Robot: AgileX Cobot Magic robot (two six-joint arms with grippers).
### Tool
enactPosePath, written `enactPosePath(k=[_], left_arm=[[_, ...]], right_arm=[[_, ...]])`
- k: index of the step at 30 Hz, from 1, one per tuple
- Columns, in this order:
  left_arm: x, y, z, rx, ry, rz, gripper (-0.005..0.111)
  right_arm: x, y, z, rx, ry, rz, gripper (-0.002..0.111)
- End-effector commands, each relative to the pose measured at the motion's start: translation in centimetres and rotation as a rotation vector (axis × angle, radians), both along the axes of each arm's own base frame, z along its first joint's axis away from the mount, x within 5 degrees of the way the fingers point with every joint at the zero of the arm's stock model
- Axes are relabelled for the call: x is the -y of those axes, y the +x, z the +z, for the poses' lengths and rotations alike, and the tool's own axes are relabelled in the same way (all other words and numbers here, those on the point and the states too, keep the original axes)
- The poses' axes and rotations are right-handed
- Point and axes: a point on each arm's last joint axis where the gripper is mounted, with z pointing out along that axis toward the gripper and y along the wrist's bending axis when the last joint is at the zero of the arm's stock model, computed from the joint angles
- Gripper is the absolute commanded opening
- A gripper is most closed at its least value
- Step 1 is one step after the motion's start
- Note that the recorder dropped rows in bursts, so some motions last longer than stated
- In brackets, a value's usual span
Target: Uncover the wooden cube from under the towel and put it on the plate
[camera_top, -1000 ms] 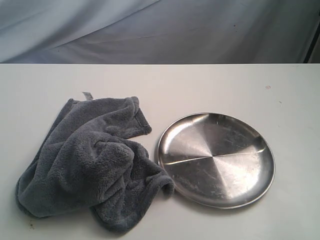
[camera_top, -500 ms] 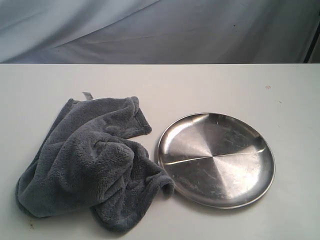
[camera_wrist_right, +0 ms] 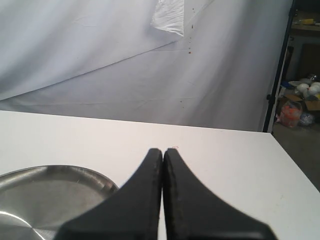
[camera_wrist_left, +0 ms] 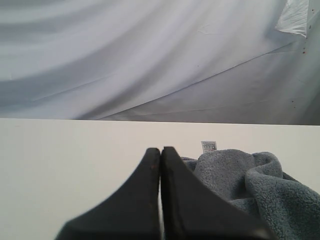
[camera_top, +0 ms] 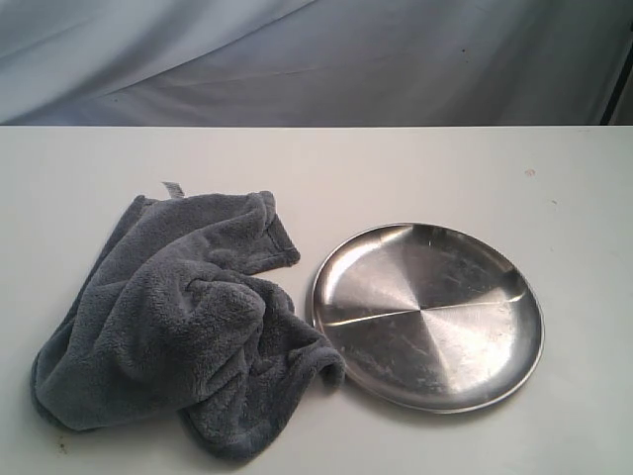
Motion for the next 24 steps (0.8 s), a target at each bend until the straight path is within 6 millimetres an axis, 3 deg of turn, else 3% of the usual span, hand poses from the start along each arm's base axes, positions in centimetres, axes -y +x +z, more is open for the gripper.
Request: enactPosePath(k=[1, 18, 24], left_arm=[[0.0, 0.0, -0.1, -0.001, -0.001, -0.001, 0.001], [0.0, 0.0, -0.1, -0.001, -0.001, -0.001, 0.001], [0.0, 0.0, -0.1, -0.001, 0.001, -0.001, 0.001]], right_arm=[[0.0, 0.0, 0.0, 0.011, 0.008, -0.007, 0.000], [0.0, 0.0, 0.5, 0.062, 0.058, -0.008, 0.000], [0.4, -0.2, 2.2, 0.250, 0.202, -0.033, 0.000]])
